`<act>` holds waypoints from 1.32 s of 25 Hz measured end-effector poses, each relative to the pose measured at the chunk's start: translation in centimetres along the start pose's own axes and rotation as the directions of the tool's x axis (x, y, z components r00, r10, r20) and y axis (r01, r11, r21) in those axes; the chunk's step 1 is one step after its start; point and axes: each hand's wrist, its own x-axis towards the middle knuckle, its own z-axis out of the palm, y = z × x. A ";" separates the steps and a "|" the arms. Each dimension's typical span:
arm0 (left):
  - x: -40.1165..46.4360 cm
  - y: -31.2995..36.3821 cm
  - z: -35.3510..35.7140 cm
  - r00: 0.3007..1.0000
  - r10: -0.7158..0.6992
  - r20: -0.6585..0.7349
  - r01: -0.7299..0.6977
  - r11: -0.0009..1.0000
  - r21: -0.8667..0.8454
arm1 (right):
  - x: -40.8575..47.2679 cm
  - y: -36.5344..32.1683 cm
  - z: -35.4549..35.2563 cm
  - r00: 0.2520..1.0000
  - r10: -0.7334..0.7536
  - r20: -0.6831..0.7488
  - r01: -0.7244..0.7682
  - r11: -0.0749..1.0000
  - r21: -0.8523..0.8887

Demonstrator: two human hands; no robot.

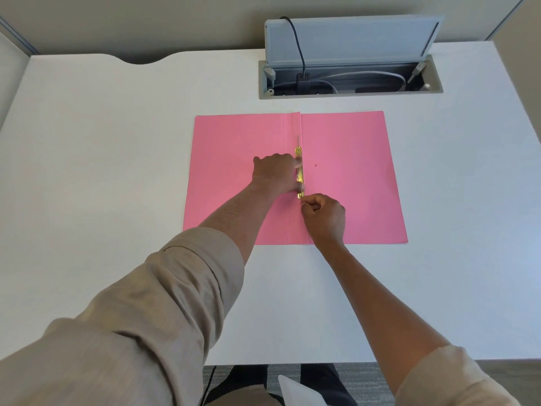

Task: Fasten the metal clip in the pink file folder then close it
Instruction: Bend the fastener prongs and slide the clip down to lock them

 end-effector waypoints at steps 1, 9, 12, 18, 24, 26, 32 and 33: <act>0.0 0.0 0.0 1.000 0.001 0.001 -0.001 1.000 0.004 | 0.0 0.0 0.1 1.000 -0.007 0.006 0.007 1.000 -0.012; -0.1 0.1 0.0 1.000 0.006 -0.004 -0.006 1.000 0.016 | 0.1 -0.1 0.3 0.998 -0.052 -0.030 0.049 0.993 -0.103; -0.1 0.1 0.0 1.000 0.006 -0.010 -0.006 1.000 0.021 | 0.4 -0.1 0.1 0.998 -0.054 -0.031 0.051 0.993 -0.107; -0.3 0.1 -0.1 1.000 0.006 -0.010 -0.006 1.000 0.019 | 0.5 0.5 0.0 0.995 -0.067 -0.072 0.063 0.996 -0.065; -0.3 0.1 0.0 1.000 0.004 -0.013 -0.004 1.000 0.018 | 0.0 1.3 0.5 0.977 -0.204 -0.070 0.190 0.968 -0.164; -0.3 0.1 0.0 1.000 0.005 -0.016 -0.004 1.000 0.013 | -0.1 1.7 0.4 0.969 -0.243 -0.046 0.232 0.958 -0.170; -0.6 0.0 0.4 1.000 0.015 -0.022 -0.015 1.000 0.002 | 0.4 1.8 -0.4 0.962 -0.268 -0.045 0.261 0.957 -0.124; -0.6 0.0 0.4 1.000 0.016 -0.021 -0.016 1.000 0.009 | 1.1 1.8 -1.0 0.950 -0.304 -0.072 0.292 0.945 -0.147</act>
